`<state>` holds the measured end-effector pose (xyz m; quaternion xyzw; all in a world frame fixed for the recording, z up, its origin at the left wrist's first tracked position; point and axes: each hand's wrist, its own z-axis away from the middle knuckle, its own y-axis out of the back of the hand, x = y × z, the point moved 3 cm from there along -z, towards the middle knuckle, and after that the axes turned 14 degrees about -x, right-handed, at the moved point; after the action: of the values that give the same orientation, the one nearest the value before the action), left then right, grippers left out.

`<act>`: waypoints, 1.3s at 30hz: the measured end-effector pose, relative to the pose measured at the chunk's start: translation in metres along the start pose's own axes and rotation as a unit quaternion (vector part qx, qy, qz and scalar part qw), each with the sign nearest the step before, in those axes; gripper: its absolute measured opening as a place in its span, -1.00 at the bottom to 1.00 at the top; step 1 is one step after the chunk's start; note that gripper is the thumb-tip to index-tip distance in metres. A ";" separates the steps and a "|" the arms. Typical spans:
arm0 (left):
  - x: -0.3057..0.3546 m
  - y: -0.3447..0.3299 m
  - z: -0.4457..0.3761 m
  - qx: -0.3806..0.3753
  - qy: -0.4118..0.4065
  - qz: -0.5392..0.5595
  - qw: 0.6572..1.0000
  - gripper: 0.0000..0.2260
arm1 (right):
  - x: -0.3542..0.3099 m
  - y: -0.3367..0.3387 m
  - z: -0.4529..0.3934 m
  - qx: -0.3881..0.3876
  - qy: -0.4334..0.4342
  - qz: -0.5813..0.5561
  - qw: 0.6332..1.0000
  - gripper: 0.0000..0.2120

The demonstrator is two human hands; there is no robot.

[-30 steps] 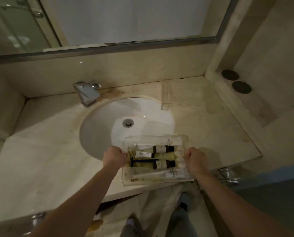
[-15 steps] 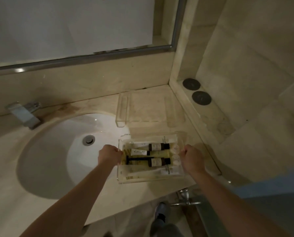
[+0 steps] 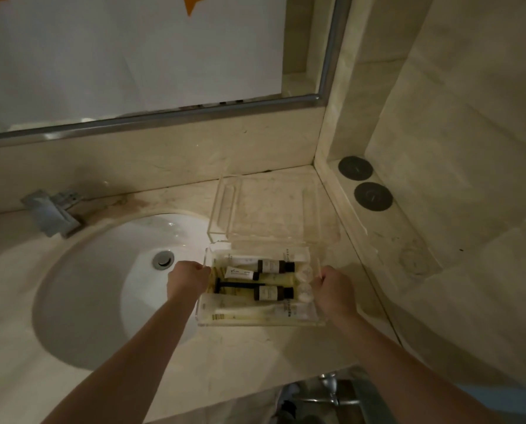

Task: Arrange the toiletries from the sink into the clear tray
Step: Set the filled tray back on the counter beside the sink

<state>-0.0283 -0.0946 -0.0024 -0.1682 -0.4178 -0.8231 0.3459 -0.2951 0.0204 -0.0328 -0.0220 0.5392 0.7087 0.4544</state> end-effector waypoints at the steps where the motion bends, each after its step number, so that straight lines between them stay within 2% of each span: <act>1: 0.000 0.000 -0.001 -0.001 0.000 0.006 1.000 -0.75 | 0.000 -0.001 -0.002 0.000 0.001 -0.005 1.000 -0.81; 10: 0.006 -0.009 -0.018 -0.028 -0.022 0.053 0.998 -0.79 | 0.000 0.008 -0.018 0.014 -0.012 0.003 1.000 -0.70; 20: 0.015 -0.015 -0.029 -0.048 -0.039 0.065 0.996 -0.78 | 0.012 0.004 -0.032 0.035 -0.027 -0.007 0.999 -0.81; 24: 0.026 -0.017 -0.032 -0.035 -0.050 0.059 0.996 -0.82 | 0.011 0.005 -0.036 0.038 -0.039 -0.009 0.998 -0.81; 27: 0.027 -0.017 -0.036 -0.030 -0.044 0.066 0.996 -0.74 | 0.007 0.002 -0.037 0.039 -0.044 -0.019 0.998 -0.75; 29: 0.026 -0.014 -0.040 -0.027 -0.036 0.074 0.996 -0.80 | 0.001 0.001 -0.039 0.039 -0.041 -0.029 0.998 -0.71; 34: 0.022 -0.010 -0.049 -0.019 -0.026 0.082 0.996 -0.86 | -0.008 0.004 -0.049 0.039 -0.045 -0.024 0.998 -0.73; 39: 0.024 -0.012 -0.057 -0.004 -0.020 0.096 0.995 -0.83 | -0.008 0.008 -0.057 0.044 -0.052 -0.011 0.998 -0.78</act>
<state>-0.0530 -0.1460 -0.0294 -0.2255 -0.4034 -0.7843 0.4138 -0.3217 -0.0297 -0.0466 0.0286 0.5449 0.6795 0.4905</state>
